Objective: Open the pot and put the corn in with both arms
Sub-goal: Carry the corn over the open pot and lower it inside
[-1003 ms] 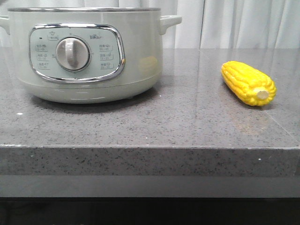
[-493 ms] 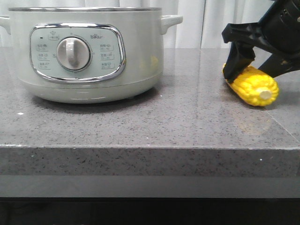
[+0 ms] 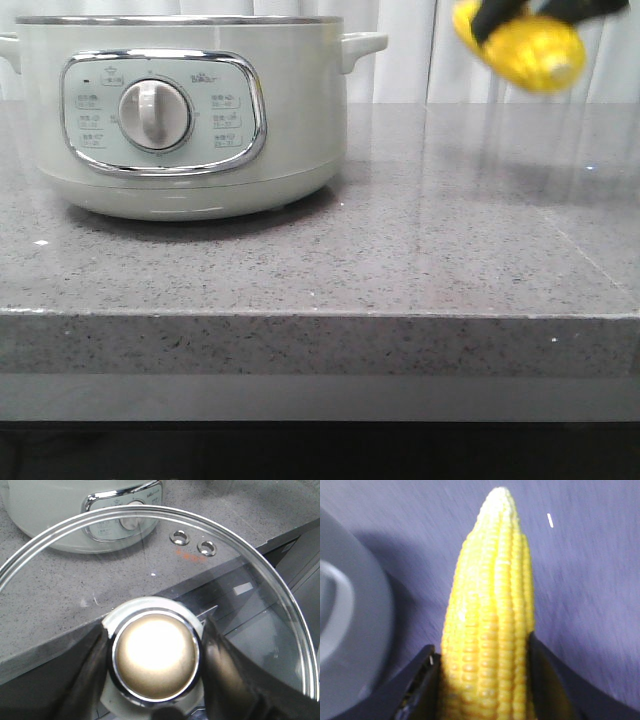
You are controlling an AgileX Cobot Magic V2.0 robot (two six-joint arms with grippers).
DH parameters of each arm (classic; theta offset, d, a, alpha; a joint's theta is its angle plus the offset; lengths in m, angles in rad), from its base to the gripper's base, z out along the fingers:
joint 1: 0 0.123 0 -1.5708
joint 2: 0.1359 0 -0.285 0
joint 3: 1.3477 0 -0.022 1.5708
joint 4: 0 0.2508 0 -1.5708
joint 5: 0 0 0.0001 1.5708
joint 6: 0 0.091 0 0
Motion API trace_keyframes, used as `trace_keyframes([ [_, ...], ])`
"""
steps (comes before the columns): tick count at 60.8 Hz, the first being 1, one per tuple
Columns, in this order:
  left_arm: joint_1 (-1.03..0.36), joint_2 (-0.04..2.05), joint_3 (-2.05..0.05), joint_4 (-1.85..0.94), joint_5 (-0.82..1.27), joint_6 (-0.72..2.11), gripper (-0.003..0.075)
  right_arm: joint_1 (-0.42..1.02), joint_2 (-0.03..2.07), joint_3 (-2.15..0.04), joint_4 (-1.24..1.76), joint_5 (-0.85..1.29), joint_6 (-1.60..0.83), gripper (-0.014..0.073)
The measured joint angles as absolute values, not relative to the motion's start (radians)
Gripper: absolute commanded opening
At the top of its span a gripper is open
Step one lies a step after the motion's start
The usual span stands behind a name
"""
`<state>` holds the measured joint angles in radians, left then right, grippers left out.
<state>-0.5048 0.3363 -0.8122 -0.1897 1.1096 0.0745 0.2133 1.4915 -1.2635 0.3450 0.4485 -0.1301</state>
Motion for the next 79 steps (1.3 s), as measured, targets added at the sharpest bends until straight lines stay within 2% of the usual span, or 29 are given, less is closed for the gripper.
trace_keyframes([
  [10,-0.505,0.336,-0.812,-0.19,1.11,0.074,0.0221,0.342,1.534,-1.452,0.345,0.456,-0.184,0.0216],
  [20,-0.505,0.336,-0.812,-0.19,1.11,0.074,0.0221,0.493,1.669,-1.629,0.345,0.462,-0.203,0.0216],
  [32,-0.505,0.336,-0.812,-0.19,1.11,0.074,0.0221,0.582,1.819,-1.738,0.345,0.485,-0.205,0.0226],
  [35,-0.505,0.336,-0.812,-0.19,1.11,0.074,0.0221,0.592,1.846,-1.745,0.345,0.493,-0.206,0.0262],
  [46,-0.505,0.336,-0.812,-0.19,1.11,0.074,0.0221,0.601,1.891,-1.75,0.345,0.52,-0.206,0.0515],
  [50,-0.505,0.336,-0.812,-0.19,1.11,0.074,0.0221,0.601,1.891,-1.75,0.345,0.521,-0.206,0.0553],
  [70,-0.505,0.336,-0.812,-0.19,1.11,0.074,0.0221,0.599,1.846,-1.753,0.339,0.554,-0.206,0.0548],
  [79,-0.505,0.336,-0.812,-0.19,1.11,0.074,0.0221,0.572,1.77,-1.753,0.301,0.612,-0.208,0.0463],
])
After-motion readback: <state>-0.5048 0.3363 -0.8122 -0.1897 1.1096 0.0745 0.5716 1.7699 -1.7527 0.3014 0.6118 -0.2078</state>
